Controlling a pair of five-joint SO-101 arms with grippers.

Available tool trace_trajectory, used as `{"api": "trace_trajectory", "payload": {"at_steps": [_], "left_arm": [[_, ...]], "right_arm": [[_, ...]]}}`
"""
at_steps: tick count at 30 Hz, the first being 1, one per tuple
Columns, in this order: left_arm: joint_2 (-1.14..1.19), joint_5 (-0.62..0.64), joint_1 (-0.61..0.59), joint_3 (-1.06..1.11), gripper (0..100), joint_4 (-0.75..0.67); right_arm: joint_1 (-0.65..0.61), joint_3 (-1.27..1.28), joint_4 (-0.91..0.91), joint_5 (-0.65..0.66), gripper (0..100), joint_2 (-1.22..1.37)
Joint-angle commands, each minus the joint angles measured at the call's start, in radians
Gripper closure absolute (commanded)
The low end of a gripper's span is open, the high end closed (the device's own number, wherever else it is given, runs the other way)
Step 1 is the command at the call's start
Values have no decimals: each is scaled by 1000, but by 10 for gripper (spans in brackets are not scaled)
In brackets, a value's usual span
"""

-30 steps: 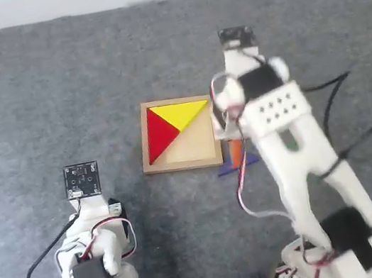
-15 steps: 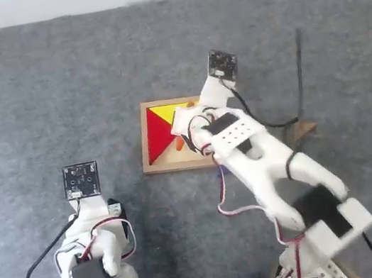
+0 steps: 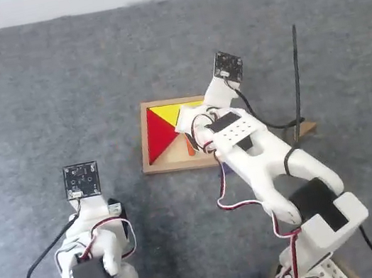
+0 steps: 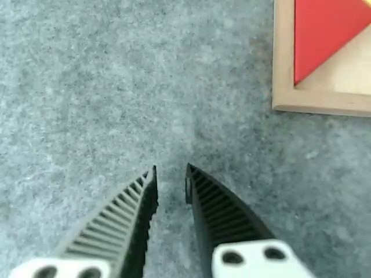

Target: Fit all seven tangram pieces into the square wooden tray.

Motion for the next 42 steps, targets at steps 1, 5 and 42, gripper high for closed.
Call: {"api": "trace_trajectory", "payload": {"at_steps": [1, 5, 42], "left_arm": [[-18, 0, 3, -12, 919, 3], [-18, 0, 3, -12, 919, 3], [-18, 0, 3, -12, 919, 3]], "right_arm": [[18, -31, 1, 18, 786, -8], [35, -48, 12, 86, 816, -21], [-97, -1108, 972, 176, 798, 633]]}}
